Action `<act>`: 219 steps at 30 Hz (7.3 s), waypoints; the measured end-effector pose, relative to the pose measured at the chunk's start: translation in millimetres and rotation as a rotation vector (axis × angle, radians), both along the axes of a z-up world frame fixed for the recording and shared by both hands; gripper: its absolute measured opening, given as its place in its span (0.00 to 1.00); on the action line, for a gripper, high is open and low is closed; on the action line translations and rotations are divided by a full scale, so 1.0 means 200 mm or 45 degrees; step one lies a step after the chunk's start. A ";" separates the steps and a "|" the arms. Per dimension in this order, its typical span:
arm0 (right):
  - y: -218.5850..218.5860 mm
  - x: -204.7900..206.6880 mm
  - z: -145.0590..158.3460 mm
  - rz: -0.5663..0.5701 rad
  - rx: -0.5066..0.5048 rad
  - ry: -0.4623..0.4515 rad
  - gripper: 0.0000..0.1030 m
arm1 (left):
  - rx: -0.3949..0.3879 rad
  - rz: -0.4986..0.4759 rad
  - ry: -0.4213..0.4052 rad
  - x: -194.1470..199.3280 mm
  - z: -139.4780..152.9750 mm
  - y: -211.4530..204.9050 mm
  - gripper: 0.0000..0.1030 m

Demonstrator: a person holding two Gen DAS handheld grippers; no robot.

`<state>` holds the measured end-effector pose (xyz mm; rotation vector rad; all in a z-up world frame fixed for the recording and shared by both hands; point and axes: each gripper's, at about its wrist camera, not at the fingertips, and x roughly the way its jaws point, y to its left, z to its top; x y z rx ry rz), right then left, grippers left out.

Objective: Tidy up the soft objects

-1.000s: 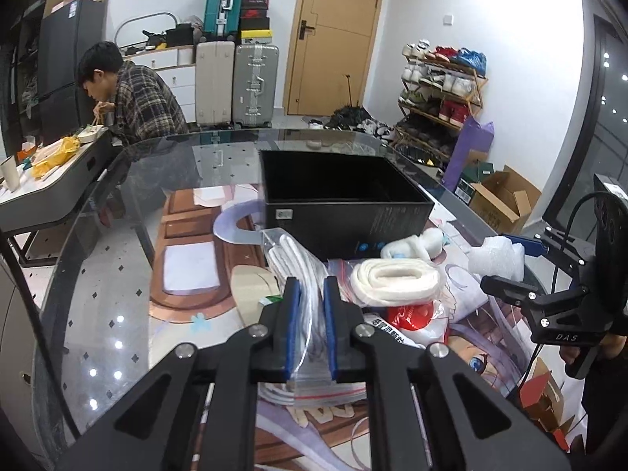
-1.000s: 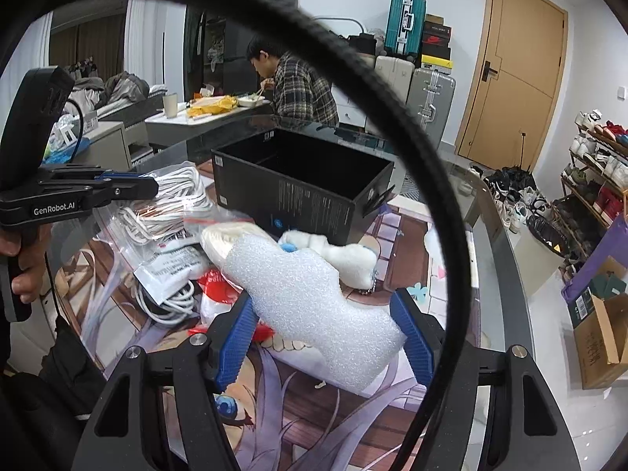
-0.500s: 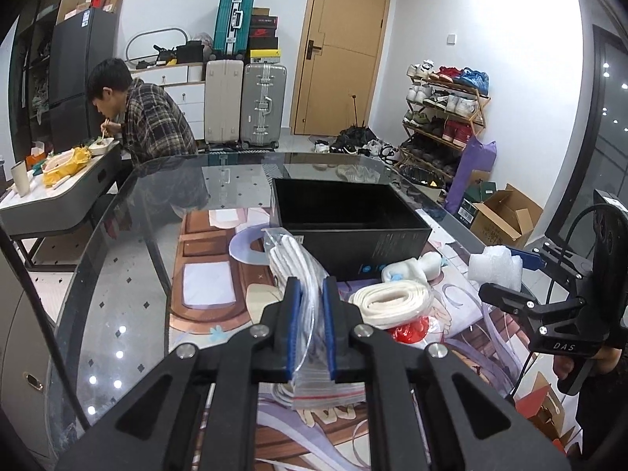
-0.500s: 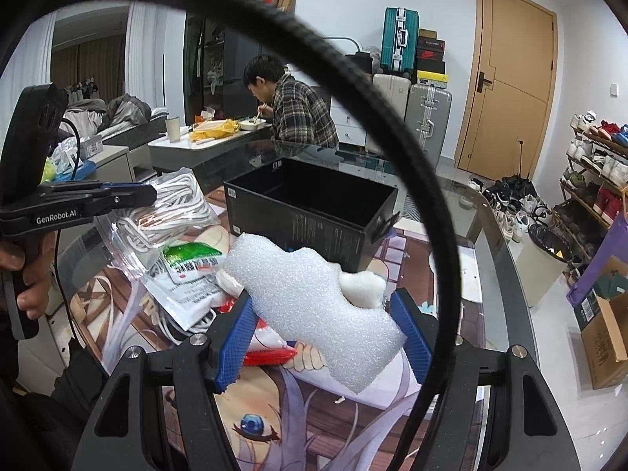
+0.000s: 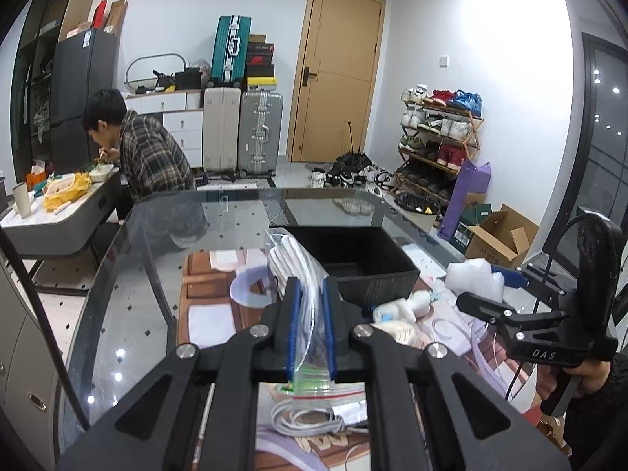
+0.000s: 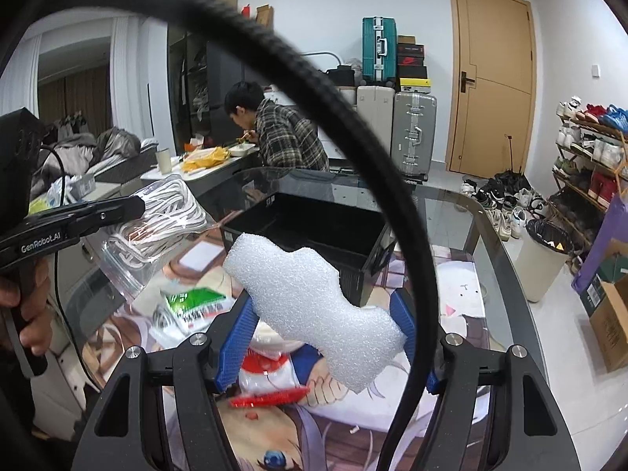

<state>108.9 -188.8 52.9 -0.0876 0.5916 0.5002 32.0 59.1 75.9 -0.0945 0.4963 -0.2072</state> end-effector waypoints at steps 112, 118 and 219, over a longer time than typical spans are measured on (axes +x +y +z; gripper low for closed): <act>0.17 0.61 -0.06 -0.066 -0.101 0.087 0.99 | 0.185 0.045 0.028 0.58 -0.16 -0.08 1.00; 0.10 0.53 -0.06 -0.083 -0.068 0.094 1.00 | 0.194 0.092 0.041 0.48 -0.19 -0.04 1.00; 0.26 -0.17 -0.16 0.225 -0.084 -0.102 1.00 | 0.025 0.082 0.245 0.16 -0.35 0.14 1.00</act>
